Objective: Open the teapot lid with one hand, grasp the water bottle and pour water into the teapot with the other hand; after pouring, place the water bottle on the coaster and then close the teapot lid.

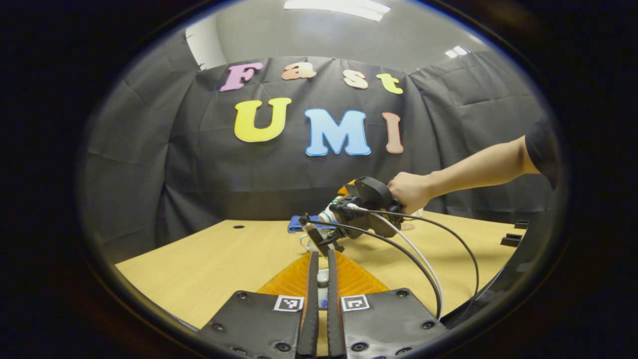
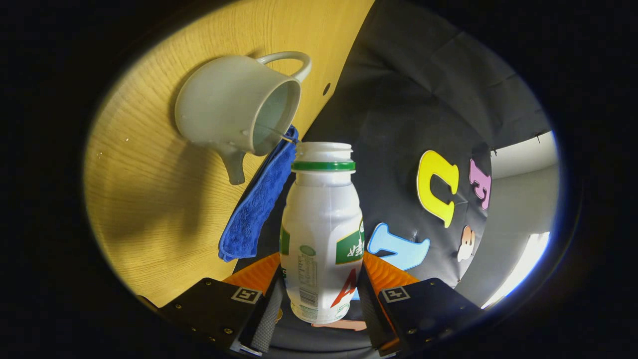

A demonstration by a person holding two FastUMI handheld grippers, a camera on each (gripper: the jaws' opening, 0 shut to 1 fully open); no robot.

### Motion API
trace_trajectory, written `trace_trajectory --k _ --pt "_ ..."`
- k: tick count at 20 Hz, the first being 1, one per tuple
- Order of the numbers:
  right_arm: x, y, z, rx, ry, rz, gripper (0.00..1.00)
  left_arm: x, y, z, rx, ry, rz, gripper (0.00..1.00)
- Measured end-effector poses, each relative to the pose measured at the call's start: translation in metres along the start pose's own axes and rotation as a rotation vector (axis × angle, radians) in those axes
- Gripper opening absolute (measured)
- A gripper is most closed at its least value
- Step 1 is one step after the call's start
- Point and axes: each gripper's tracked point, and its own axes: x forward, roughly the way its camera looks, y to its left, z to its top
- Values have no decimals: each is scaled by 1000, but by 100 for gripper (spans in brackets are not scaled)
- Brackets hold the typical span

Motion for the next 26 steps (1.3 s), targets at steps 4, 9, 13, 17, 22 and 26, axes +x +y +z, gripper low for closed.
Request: trace_trajectory --k 4,9,13,17,22,26 --pt "-1 2 5 -19 -14 -6 72 -1 1 1 4 3 4 17" --pt "-1 -6 6 -39 -16 -22 72 -2 2 3 13 -8 3 17" --pt "0 -8 7 -60 -20 -26 72 0 -1 0 5 -2 -2 18" --pt "2 -9 9 -76 -17 -27 72 -3 1 3 18 -2 1 18" --pt "2 -10 10 -80 -22 -33 72 -2 -1 1 25 4 -9 18" --pt "2 -15 12 -99 -27 -52 72 -3 -2 2 21 -2 -7 18"
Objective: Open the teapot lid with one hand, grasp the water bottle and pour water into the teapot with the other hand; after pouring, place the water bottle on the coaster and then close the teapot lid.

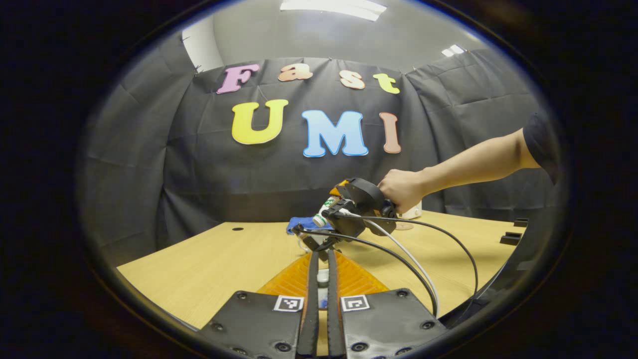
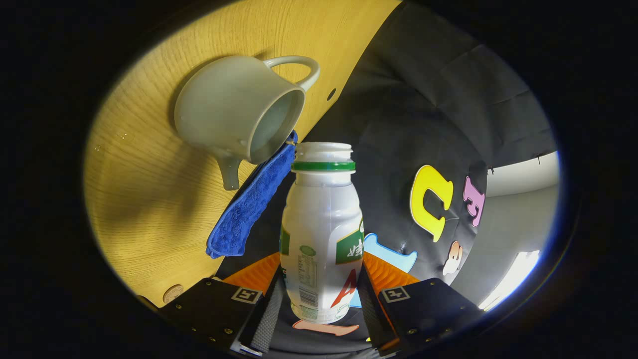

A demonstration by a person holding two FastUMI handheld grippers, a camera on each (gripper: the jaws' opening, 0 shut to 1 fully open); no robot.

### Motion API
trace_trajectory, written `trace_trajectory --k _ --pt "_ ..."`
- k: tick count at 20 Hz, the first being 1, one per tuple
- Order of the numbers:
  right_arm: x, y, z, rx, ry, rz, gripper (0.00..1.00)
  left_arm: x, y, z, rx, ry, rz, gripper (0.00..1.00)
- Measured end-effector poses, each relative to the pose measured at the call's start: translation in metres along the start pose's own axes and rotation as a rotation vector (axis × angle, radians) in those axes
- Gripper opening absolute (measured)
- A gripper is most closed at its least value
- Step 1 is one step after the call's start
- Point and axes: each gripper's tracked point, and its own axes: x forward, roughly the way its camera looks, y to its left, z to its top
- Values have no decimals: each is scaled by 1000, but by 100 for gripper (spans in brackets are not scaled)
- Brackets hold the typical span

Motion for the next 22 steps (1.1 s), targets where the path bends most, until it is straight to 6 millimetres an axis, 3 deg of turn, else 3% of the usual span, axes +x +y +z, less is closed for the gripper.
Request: trace_trajectory --k 12,19,20,22 --pt "-2 -1 -1 96 -11 -13 72 1 1 -2 -5 0 0 18" --pt "-6 26 5 287 -1 89 72 2 10 0 -21 -7 23 17" --pt "-8 29 2 315 13 103 72 3 13 -1 -25 -8 27 13" --pt "-9 40 1 411 31 160 72 3 16 -2 -40 -8 32 17"
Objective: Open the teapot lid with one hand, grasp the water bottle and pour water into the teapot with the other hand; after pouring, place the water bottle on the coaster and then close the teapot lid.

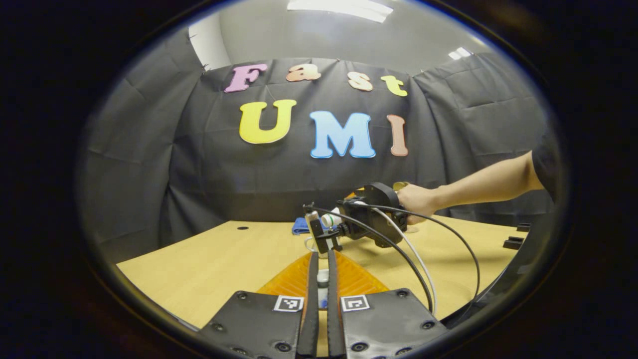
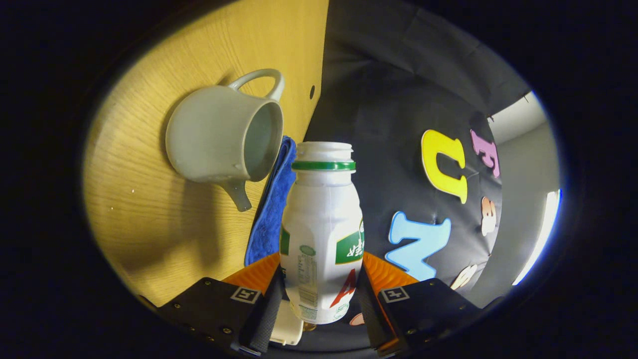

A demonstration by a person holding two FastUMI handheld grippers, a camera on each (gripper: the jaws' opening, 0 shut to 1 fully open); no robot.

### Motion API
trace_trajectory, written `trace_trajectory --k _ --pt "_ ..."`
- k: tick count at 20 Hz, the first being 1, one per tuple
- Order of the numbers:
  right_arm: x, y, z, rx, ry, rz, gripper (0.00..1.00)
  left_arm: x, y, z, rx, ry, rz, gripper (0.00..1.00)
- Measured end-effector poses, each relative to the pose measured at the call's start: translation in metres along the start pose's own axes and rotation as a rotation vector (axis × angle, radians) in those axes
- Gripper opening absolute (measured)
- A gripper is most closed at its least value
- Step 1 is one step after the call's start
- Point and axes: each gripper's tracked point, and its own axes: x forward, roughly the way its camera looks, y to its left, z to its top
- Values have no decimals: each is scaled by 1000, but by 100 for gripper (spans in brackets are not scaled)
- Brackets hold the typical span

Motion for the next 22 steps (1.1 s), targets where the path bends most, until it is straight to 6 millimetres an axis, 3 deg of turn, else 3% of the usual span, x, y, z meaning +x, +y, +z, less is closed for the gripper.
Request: trace_trajectory --k 2,4,5,6,8,11,15,18,22 --pt "-1 4 -1 121 8 37 72 1 1 0 -23 2 1 13" --pt "-5 9 0 273 5 61 72 6 6 -3 -49 7 7 17" --pt "-8 9 2 346 -2 65 72 8 10 -1 -61 4 14 13" --pt "-11 5 3 414 -12 54 72 11 12 1 -69 2 17 17" --pt "-16 2 6 563 -26 47 72 18 15 8 -76 -8 22 13" --pt "-27 -7 4 824 -43 53 73 35 21 26 -69 -38 18 17" --pt "-59 -32 -16 1183 -74 64 73 77 22 40 -115 -41 -16 17" --pt "-99 -33 -37 1428 -90 111 72 119 22 46 -128 -30 -26 17" --pt "-152 -35 -70 1613 -108 115 72 183 14 56 -115 -41 -50 17"
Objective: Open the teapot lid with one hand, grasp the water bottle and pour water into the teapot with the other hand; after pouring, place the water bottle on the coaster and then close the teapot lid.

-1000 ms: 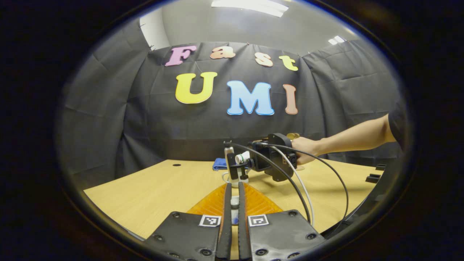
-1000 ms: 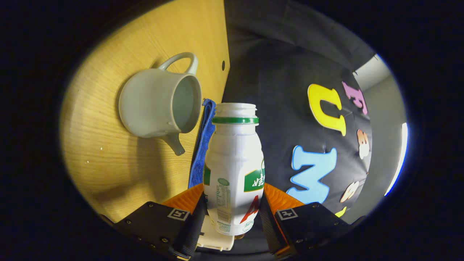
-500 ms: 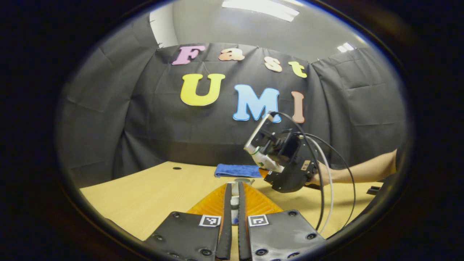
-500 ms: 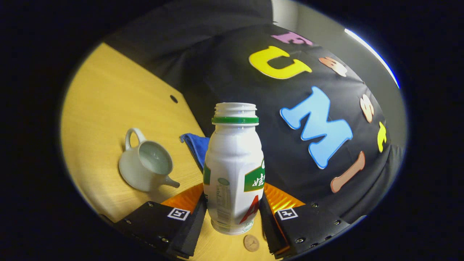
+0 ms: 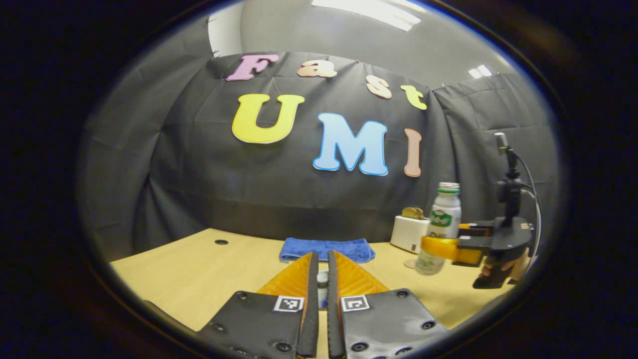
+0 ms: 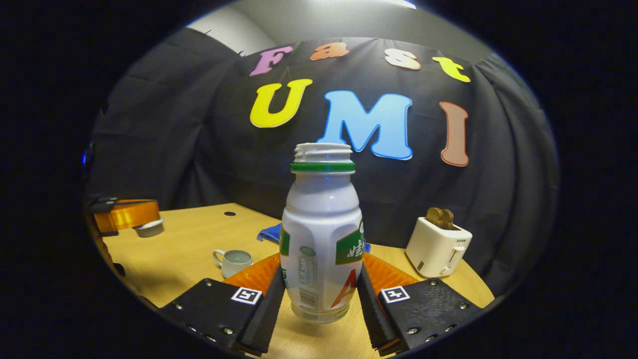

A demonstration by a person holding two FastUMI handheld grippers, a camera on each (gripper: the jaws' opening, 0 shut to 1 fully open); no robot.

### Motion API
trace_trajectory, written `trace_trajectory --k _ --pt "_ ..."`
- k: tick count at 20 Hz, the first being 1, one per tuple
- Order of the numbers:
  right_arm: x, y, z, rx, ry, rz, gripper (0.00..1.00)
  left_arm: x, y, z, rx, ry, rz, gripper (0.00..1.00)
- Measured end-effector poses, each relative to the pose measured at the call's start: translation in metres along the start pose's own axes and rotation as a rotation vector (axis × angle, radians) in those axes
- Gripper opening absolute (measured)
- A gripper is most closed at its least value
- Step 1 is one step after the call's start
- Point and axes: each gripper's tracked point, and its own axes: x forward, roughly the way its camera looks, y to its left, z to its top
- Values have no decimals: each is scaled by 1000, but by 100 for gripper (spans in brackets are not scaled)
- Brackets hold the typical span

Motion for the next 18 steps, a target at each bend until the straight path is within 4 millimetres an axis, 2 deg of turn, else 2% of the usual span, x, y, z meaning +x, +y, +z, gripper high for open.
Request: trace_trajectory --k 4,8,10,13,15,18 --pt "-37 -27 -7 44 -14 -30 72 62 -12 -17 15 34 -30 17" --pt "-54 -52 -18 41 -14 -64 72 112 -16 -56 31 102 -29 18" --pt "-59 -62 -21 54 -13 -71 72 125 -9 -72 45 137 -6 13" --pt "-62 -77 -22 54 -18 -99 72 134 -5 -86 73 161 3 17" --pt "-63 -80 -25 57 -13 -104 72 136 -1 -91 83 172 14 13" --pt "-61 -81 -29 58 -2 -106 72 138 2 -98 96 178 18 13"
